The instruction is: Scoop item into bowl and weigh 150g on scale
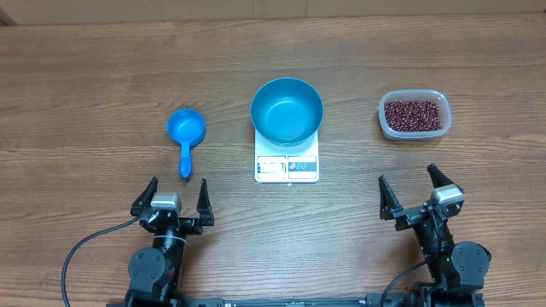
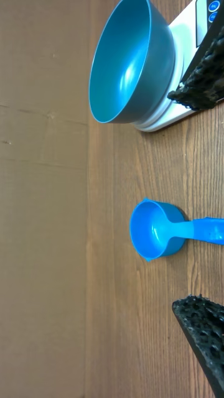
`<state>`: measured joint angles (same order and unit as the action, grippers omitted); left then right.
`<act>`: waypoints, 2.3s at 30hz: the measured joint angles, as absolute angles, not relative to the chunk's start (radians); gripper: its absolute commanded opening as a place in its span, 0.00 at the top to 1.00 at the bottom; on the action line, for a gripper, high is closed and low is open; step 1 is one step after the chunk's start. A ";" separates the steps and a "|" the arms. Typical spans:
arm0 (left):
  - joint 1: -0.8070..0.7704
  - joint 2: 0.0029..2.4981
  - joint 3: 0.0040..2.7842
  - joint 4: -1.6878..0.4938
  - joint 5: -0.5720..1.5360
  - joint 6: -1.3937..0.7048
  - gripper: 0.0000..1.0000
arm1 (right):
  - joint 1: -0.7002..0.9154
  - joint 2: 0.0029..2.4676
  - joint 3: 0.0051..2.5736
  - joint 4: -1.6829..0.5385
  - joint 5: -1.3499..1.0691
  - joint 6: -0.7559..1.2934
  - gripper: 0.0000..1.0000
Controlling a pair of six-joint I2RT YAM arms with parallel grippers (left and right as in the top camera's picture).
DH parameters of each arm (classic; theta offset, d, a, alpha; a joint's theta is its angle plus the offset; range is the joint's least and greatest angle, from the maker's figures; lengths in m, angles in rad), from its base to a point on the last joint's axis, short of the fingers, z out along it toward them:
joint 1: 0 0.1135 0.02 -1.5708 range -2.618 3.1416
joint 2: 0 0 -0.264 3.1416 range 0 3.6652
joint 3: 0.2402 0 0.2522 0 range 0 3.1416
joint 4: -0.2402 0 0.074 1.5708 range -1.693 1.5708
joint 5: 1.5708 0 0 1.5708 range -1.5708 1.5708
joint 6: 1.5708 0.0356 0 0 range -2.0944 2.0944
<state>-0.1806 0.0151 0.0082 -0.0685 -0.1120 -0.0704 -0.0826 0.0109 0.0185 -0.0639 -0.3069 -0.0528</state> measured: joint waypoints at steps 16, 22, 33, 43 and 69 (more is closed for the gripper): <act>-0.181 0.015 0.008 -0.068 -0.112 -0.070 0.00 | -0.083 0.011 0.019 -0.064 -0.307 -0.052 0.00; -0.181 0.015 0.008 -0.068 -0.112 -0.070 0.01 | -0.083 0.011 0.019 -0.064 -0.307 -0.053 0.00; -0.181 0.015 0.008 -0.068 -0.112 -0.070 0.00 | -0.083 0.011 0.019 -0.064 -0.307 -0.053 0.00; -0.181 0.015 0.031 -0.122 -0.092 -0.114 0.00 | -0.083 0.011 0.019 -0.064 -0.307 -0.053 0.00; -0.176 1.036 1.478 -1.388 0.014 -0.316 0.00 | -0.083 0.011 0.019 -0.064 -0.307 -0.052 0.00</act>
